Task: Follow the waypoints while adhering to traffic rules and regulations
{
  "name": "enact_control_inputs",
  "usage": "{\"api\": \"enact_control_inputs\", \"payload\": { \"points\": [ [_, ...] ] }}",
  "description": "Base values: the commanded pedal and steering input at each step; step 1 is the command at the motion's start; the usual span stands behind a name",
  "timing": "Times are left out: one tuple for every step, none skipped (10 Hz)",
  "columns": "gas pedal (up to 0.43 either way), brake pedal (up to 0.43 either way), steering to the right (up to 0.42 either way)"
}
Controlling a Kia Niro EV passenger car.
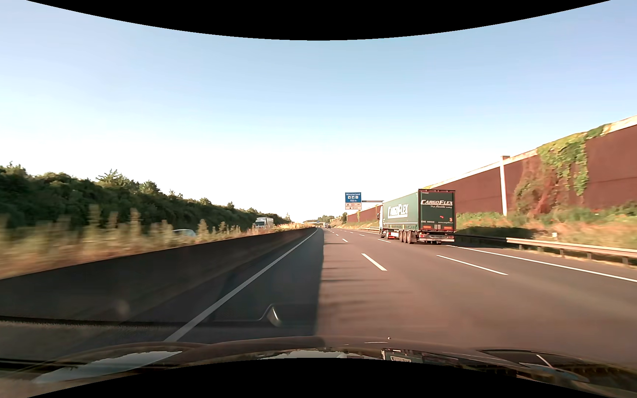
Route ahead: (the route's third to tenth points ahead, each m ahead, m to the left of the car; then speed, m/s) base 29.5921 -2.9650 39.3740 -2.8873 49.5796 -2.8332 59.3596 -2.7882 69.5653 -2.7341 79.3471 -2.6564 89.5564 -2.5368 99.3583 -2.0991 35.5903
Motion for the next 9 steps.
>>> {"api": "enact_control_inputs", "payload": {
  "points": [
    [0.319, 0.0, -0.002],
    [0.319, 0.0, -0.002],
    [0.319, 0.0, -0.001],
    [0.319, 0.0, -0.001],
    [0.319, 0.0, -0.001],
    [0.319, 0.0, -0.001],
    [0.319, 0.0, -0.001],
    [0.319, 0.0, -0.001],
    [0.319, 0.0, -0.001]
  ]
}}
